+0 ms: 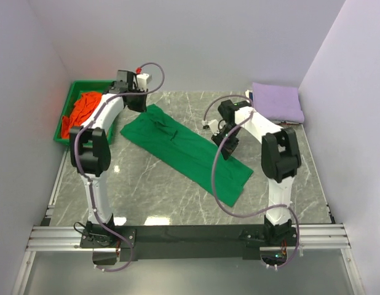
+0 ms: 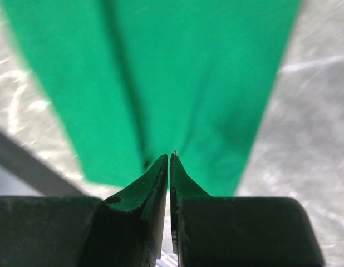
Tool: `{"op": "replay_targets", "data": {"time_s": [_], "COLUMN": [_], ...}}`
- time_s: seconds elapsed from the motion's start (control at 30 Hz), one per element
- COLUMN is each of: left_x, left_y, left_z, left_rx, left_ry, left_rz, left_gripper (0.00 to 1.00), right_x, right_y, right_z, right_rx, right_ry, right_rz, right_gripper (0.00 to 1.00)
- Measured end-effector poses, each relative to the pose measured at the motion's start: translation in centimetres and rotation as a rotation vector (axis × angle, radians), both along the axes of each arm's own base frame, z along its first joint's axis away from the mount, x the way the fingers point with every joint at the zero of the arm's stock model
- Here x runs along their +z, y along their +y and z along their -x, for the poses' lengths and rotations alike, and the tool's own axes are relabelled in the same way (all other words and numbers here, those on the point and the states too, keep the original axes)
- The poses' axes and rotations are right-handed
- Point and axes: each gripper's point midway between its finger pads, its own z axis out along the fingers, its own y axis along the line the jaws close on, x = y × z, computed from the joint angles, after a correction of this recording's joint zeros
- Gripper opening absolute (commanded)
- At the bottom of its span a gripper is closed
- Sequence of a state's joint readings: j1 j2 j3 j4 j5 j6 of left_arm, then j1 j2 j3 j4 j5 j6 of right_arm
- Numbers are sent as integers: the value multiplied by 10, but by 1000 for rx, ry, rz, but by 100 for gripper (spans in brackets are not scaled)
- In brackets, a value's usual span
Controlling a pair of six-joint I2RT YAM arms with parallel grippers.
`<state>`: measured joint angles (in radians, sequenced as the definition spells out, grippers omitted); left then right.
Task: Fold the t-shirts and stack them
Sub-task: Fold the tshirt
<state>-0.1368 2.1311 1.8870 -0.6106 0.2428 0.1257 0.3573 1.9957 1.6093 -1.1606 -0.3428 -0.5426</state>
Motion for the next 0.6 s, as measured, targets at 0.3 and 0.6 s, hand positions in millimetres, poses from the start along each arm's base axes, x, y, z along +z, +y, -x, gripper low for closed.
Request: {"op": "replay_targets", "data": {"time_s": [0.3,0.6], "left_x": [-48,-99], "left_y": [-1,1], "left_z": [68,84], "left_rx": [103,170], "left_ry": [218,371], "left_rz": [85,77], "left_gripper": [1,1], "right_x": [-54,-57], "right_y": [-18,-14], "right_z": [-9,44], "right_rx": [-5,26], "right_ry": [65,144], "right_rz": [157,159], "right_gripper": [8,8]}}
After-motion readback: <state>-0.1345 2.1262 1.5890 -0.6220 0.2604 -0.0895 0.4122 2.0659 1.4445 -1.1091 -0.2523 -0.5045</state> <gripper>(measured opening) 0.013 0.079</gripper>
